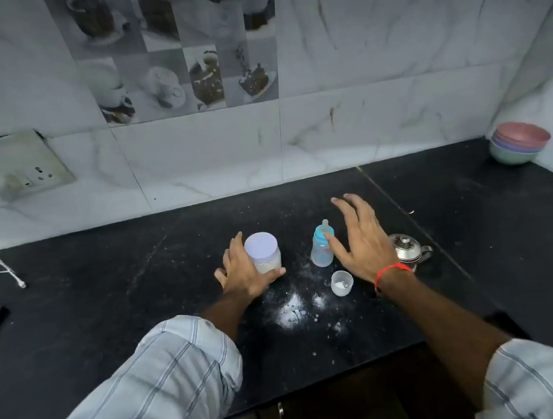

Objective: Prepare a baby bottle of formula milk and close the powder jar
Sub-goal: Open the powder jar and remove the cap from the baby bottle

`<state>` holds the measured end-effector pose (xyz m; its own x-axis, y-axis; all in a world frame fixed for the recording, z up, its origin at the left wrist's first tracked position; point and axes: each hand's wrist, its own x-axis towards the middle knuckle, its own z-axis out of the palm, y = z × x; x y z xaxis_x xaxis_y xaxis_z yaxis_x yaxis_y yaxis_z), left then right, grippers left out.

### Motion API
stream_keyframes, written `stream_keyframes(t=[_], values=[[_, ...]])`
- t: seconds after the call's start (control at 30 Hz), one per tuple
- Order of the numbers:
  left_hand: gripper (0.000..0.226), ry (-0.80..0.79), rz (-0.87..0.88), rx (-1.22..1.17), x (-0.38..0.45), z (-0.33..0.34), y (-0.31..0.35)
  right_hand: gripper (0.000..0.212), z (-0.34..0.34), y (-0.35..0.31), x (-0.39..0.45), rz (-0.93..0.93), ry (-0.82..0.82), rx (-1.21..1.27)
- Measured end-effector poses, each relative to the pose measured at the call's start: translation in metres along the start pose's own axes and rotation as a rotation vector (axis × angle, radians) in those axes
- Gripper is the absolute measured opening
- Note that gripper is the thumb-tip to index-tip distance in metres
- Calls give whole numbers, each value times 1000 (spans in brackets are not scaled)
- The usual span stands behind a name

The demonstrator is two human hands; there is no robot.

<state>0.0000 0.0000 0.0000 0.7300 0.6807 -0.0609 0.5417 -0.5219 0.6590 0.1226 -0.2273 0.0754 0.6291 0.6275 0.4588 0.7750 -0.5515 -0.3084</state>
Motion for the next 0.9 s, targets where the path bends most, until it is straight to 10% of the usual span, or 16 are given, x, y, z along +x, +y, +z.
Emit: stream_keyframes(t=[0.3,0.57,0.9], values=[[104,120,-40,-257,3,34,5,35,32,-6,2,-26,-261,183],[98,94,193,-262,-54,35,18,81,59,-36,38,10,-783,207],[101,63,168,-70,-63,-15,24,67,55,-34,57,-334,-817,440]])
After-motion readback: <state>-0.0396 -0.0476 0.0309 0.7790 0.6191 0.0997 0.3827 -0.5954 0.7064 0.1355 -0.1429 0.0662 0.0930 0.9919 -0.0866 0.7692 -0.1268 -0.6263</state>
